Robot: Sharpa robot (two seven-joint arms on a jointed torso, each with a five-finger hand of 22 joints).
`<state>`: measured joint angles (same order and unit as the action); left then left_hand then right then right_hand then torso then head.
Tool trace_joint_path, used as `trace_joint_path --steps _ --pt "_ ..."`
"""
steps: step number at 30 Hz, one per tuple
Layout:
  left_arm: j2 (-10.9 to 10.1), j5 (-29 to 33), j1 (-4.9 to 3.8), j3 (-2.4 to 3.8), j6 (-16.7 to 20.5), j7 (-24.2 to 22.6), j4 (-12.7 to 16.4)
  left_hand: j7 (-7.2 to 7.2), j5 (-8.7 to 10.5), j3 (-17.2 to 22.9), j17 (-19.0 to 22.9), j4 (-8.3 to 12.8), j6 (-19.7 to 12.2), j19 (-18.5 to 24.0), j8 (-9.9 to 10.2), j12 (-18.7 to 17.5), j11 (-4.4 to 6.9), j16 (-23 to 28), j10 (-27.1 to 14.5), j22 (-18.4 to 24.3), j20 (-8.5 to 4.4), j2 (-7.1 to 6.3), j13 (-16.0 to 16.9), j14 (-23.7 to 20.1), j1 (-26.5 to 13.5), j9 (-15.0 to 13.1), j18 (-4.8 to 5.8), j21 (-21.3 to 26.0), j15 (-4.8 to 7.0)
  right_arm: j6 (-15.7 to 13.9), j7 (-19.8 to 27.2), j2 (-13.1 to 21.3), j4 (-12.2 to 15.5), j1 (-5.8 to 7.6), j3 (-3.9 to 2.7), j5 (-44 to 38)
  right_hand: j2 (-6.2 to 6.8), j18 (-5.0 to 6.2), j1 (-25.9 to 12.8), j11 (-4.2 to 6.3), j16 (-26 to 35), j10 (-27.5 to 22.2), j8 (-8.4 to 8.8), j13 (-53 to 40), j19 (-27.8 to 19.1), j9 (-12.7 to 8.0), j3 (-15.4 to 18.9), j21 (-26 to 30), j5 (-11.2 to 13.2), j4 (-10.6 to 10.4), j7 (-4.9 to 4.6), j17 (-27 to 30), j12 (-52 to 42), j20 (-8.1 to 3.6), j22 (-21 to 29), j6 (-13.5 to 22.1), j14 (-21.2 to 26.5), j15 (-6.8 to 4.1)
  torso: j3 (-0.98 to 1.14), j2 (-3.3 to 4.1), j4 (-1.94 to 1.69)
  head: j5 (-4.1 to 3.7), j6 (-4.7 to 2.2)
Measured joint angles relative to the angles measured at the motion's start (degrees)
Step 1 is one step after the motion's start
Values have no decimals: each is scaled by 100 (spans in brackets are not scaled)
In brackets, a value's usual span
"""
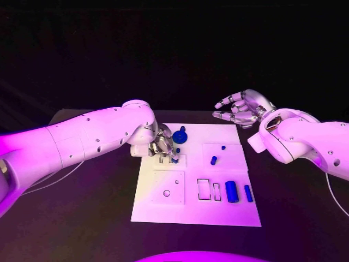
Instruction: Assemble the parts on the task board
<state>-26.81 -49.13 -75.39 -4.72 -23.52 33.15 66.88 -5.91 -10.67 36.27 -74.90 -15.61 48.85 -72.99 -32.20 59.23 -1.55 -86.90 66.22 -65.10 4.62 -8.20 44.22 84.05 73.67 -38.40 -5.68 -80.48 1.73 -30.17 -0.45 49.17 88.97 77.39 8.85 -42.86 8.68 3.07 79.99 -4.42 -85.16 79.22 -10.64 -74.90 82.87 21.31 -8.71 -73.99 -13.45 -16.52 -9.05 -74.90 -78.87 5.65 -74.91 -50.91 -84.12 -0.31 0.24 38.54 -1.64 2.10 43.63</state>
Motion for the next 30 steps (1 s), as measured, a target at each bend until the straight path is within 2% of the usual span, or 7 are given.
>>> trace_joint_path --steps 1,3,9,13,19,23,30 --pt "-6 2 3 -3 0 -2 2 3 -1 315 0 236 2 0 -13 0 1 -5 1 -10 0 -58 -2 0 -71 -32 0 -6 0 2 -2 0 0 -1 0 0 0 0 0 0 0 0 0 0 0 0 0 0 0 0 0 0 0 0 0 0 0 0 0 0 -1 2 -2" --pt "-30 5 9 -7 9 -11 13 9 -177 396 0 194 9 -12 -78 0 29 -45 48 -58 -12 -77 24 0 -216 -53 -1 -44 0 8 -6 1 -1 -2 2 0 0 0 0 0 0 0 0 0 0 0 0 0 0 0 0 -3 0 0 0 0 0 0 0 1 0 2 -13" --pt "-105 10 11 -8 169 -70 60 71 -1043 430 0 191 221 -208 -162 146 124 -146 396 -318 -105 -216 240 4 -646 -340 -1 -193 87 21 -19 -1 -2 -5 2 0 -31 0 -31 0 0 0 -23 -4 0 6 0 0 0 0 0 -5 0 0 0 0 0 0 3 4 3 1 -38" --pt "-185 32 12 -7 404 -134 147 148 -1483 367 0 254 346 -351 -195 231 175 -178 579 -518 -164 -291 384 2 -846 -393 92 -280 145 30 -27 -2 -3 -6 4 0 -31 0 -31 0 0 0 -22 -5 0 5 0 0 0 0 0 -4 0 0 1 0 0 0 2 4 1 -1 -34" --pt "-355 83 13 -4 715 -205 325 163 -1705 344 0 278 372 -380 -244 301 225 -200 680 -612 -194 -309 497 -18 -911 -443 92 -311 167 39 -37 9 -4 -7 5 0 -31 0 -31 0 0 0 -22 -5 0 5 0 0 0 0 0 -4 0 0 1 0 0 0 2 4 -1 -2 -25" --pt "-501 67 13 -2 909 -238 513 206 -2021 304 0 318 455 -444 -273 368 255 -230 775 -671 -218 -359 589 0 -1020 -491 92 -338 185 45 -43 16 -3 -7 6 0 -31 0 -31 0 0 0 -23 -4 0 5 0 0 0 0 0 -4 0 0 1 0 0 0 3 4 -7 -6 -14" --pt "-678 -156 49 -4 1175 -256 833 234 -2169 288 0 333 483 -473 -295 400 263 -230 829 -731 -246 -390 667 -1 -1053 -524 92 -361 226 55 -50 29 -8 -12 10 0 -31 0 -31 0 0 0 -22 -4 0 5 0 0 1 0 0 -3 0 0 -1 0 0 0 2 10 -13 -6 11"
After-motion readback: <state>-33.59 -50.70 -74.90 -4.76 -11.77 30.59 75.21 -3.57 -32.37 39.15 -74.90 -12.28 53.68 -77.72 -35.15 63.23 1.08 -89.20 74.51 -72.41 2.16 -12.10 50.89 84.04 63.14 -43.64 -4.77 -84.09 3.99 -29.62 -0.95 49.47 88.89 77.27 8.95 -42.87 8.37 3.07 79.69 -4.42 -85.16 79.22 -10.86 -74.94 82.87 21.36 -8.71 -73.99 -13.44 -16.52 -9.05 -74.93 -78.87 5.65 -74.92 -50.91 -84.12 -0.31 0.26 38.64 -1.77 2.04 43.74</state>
